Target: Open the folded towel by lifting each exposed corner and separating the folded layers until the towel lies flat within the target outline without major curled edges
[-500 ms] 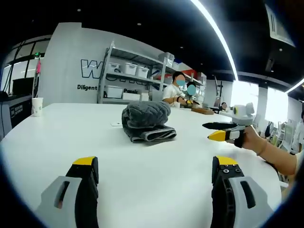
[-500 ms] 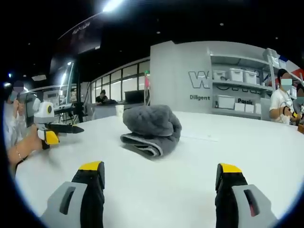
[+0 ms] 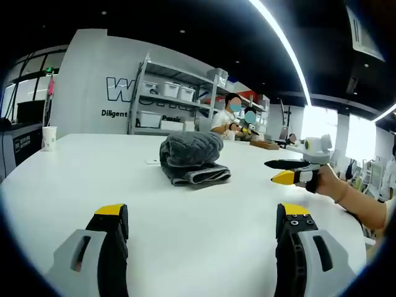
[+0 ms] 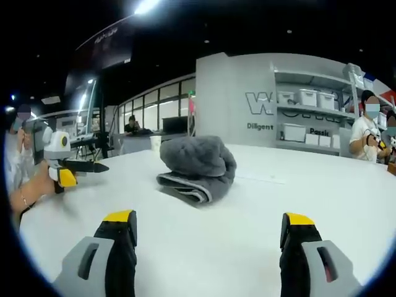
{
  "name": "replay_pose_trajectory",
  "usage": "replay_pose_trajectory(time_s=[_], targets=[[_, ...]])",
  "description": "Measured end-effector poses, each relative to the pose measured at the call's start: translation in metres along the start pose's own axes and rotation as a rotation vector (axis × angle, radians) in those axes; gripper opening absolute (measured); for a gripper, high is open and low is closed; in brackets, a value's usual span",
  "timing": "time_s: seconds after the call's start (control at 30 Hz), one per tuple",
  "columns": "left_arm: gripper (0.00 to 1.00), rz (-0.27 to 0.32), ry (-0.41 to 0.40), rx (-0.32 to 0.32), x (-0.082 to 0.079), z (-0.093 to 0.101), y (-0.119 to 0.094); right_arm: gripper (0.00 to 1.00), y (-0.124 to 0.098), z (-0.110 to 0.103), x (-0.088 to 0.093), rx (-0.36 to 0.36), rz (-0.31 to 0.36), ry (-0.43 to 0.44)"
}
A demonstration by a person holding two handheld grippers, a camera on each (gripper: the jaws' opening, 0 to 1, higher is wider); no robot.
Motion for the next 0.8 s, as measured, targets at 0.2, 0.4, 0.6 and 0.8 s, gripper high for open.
replay_pose_trajectory(time_s=[0.2, 0.4, 0.6, 0.8], targets=[[0.98, -0.008, 0.011, 0.004, 0.0011, 0.0022, 0.0003, 0.96, 0.0012, 0.0012, -0.0004, 0.001, 0.001, -0.004], [0.98, -0.021, 0.021, 0.003, 0.0031, 0.0029, 0.0011, 0.96, 0.0028, 0.0002, -0.0033, -0.005, 0.012, -0.008], [0.98, -0.028, 0.026, 0.001, 0.0042, 0.0035, 0.0006, 0.96, 0.0051, -0.0033, -0.0061, -0.018, 0.014, -0.030], [0.98, -0.034, 0.029, 0.003, 0.0053, 0.0045, 0.0013, 0.96, 0.0095, -0.0059, -0.0067, -0.032, 0.007, -0.044]])
Point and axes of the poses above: the point that each gripper's makers call its tool centre point, and the gripper's own axes: y roughly forward along the fingers, z roughly to its right, x roughly out of its underside, the point moved 7 cm from there along -y, roughly backward along the fingers, and after that the axes turned 2 degrees about -y, right-handed, at the moved point
